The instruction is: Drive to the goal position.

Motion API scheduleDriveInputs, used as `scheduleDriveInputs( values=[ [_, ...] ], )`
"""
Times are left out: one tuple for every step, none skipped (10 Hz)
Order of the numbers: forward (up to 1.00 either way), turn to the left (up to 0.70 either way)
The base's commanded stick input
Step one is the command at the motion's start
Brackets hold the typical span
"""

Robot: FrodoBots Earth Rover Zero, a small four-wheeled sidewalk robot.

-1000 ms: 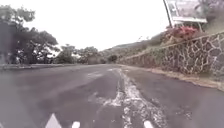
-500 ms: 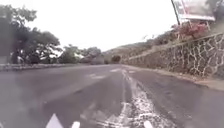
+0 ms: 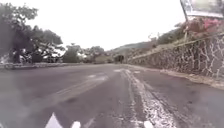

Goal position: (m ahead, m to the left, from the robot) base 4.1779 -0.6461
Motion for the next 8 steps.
scheduleDriveInputs(
  values=[
    [1.00,0.00],
    [1.00,0.00],
    [1.00,0.00],
    [1.00,0.00],
    [1.00,0.00],
    [1.00,0.00],
    [1.00,0.00],
    [1.00,0.00]
  ],
)
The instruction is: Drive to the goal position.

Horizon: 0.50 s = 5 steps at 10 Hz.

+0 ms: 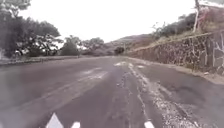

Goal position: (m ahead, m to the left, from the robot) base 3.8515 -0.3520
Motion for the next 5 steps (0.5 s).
scheduleDriveInputs(
  values=[
    [1.00,0.00],
    [1.00,0.00],
    [1.00,0.00],
    [1.00,0.00],
    [1.00,0.00]
  ],
)
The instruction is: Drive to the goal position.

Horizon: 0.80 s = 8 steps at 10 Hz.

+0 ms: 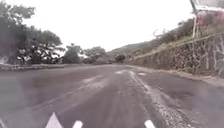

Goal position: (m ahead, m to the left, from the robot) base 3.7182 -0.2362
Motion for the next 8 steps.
scheduleDriveInputs(
  values=[
    [1.00,0.00],
    [1.00,0.00],
    [1.00,0.00],
    [1.00,0.00],
    [1.00,0.00],
    [1.00,0.00],
    [1.00,0.00],
    [1.00,0.00]
  ],
)
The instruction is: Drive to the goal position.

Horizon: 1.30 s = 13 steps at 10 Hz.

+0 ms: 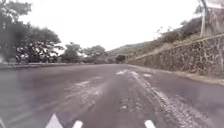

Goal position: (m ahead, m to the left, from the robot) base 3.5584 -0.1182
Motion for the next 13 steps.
scheduleDriveInputs(
  values=[
    [1.00,0.00],
    [1.00,0.00],
    [1.00,0.00],
    [1.00,0.00],
    [1.00,0.00],
    [1.00,0.00],
    [1.00,0.00],
    [1.00,0.00],
    [1.00,0.00],
    [1.00,0.00],
    [1.00,0.00],
    [1.00,0.00],
    [1.00,0.00]
  ],
)
